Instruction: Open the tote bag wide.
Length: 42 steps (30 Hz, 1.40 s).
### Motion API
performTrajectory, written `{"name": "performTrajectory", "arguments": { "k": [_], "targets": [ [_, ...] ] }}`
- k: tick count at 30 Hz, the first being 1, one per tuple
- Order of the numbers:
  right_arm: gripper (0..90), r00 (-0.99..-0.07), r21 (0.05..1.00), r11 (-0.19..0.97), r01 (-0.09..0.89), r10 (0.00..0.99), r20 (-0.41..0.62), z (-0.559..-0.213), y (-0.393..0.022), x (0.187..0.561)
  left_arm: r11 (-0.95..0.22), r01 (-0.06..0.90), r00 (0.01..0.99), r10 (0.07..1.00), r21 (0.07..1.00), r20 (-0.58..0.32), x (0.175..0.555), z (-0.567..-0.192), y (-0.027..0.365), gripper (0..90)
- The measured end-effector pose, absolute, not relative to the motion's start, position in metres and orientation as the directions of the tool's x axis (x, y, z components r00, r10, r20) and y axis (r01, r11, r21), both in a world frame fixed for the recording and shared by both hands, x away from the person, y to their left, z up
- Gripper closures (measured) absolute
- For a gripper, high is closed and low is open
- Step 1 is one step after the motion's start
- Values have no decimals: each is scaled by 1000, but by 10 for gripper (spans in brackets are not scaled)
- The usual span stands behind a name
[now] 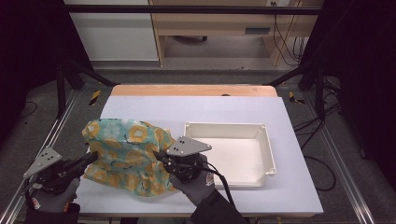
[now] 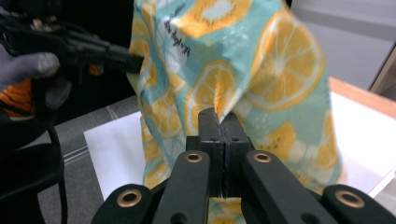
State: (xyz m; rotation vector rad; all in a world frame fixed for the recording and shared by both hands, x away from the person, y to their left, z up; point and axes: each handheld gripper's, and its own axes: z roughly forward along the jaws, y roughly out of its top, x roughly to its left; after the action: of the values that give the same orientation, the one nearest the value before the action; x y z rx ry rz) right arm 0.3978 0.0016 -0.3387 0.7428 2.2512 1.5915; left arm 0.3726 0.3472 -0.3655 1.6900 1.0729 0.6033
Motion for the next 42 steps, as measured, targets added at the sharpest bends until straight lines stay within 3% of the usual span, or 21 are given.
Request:
{"name": "performTrajectory", "arguments": {
  "k": [4, 11, 17, 20, 23, 27, 32, 35, 37, 42],
  "targets": [
    [895, -825, 928, 267, 259, 560, 69, -346, 4, 400, -97, 352, 481, 872, 931, -91, 371, -360, 348, 807],
    [891, -818, 922, 278, 270, 572, 68, -353, 7, 403, -86, 275, 471, 881, 958, -56, 370, -335, 350, 571],
    [883, -813, 913, 295, 283, 579, 65, -358, 9, 405, -78, 244, 478, 877, 967, -50, 376, -321, 339, 534],
    [871, -814, 910, 300, 285, 578, 64, -359, 11, 406, -79, 252, 466, 883, 965, -49, 381, -321, 334, 569],
    [821, -818, 915, 296, 275, 572, 61, -357, 11, 405, -94, 270, 455, 890, 958, -41, 384, -323, 333, 729],
    [714, -811, 930, 263, 257, 582, 60, -348, 6, 404, -97, 264, 453, 891, 960, -35, 382, -323, 333, 871],
    [572, -784, 957, 190, 221, 618, 58, -333, -3, 407, -91, 262, 464, 885, 961, -42, 380, -322, 336, 900],
    [545, -771, 967, 162, 195, 635, 49, -323, -4, 412, -93, 263, 468, 883, 960, -43, 379, -322, 336, 900],
    [595, -769, 969, 150, 197, 636, 58, -318, -3, 417, -92, 262, 473, 880, 961, -45, 378, -322, 336, 900],
    [887, -773, 964, 165, 208, 632, 58, -314, 2, 418, -75, 254, 492, 868, 964, -62, 373, -320, 338, 900]
  ]
}}
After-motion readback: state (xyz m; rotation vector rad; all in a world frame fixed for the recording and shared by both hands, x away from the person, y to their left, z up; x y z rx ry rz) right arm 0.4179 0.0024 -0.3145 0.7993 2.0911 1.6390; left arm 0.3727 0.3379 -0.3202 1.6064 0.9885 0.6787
